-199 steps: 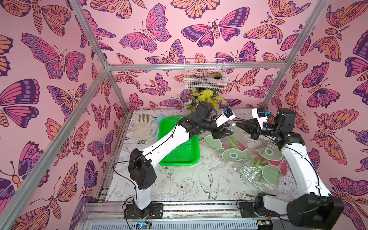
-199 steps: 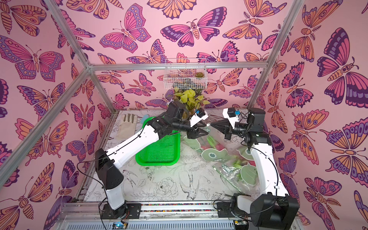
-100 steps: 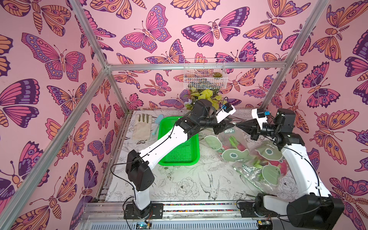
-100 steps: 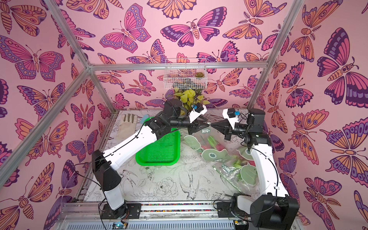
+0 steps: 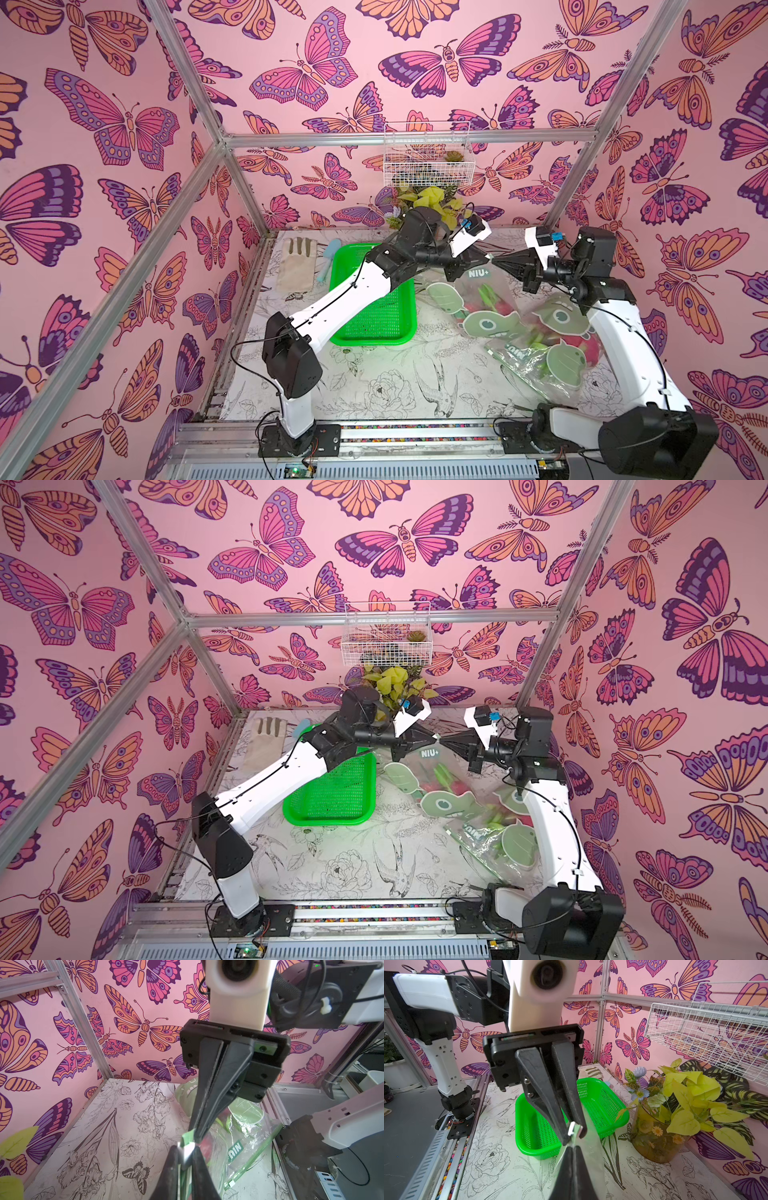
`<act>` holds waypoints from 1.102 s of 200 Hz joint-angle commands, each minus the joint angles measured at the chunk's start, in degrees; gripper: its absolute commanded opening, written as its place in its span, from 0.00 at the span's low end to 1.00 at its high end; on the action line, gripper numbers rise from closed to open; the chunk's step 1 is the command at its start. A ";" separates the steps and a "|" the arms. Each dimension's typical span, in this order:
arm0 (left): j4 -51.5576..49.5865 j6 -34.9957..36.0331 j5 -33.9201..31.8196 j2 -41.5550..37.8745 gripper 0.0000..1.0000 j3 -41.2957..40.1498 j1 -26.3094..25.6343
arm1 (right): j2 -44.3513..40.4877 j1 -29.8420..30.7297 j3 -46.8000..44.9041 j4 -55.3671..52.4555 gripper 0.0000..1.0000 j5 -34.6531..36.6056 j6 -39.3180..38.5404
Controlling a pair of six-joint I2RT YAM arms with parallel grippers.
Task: Open the zip-top bag and take out the dragon fruit
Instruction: Unzip the zipper on the zipper food storage bag.
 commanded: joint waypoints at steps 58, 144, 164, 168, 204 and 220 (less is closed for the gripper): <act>-5.79 2.89 4.03 -0.96 0.00 2.54 0.50 | 0.35 -0.13 4.21 -3.52 0.22 -4.19 0.07; -7.08 3.79 4.60 -0.29 0.00 3.74 0.56 | 2.59 0.05 4.87 -7.55 0.25 -6.94 -0.89; -7.46 3.87 4.71 0.07 0.00 4.38 0.56 | 2.71 0.04 4.69 -7.97 0.26 -7.16 -1.28; -7.60 3.92 4.70 0.15 0.00 4.52 0.56 | 2.76 0.07 4.69 -8.05 0.26 -7.22 -1.41; -8.39 3.97 4.96 1.06 0.00 5.82 0.56 | 3.27 0.30 4.43 -8.61 0.26 -7.77 -1.89; -8.66 3.97 5.13 1.46 0.00 6.27 0.56 | 3.39 0.65 4.17 -8.84 0.25 -7.79 -2.26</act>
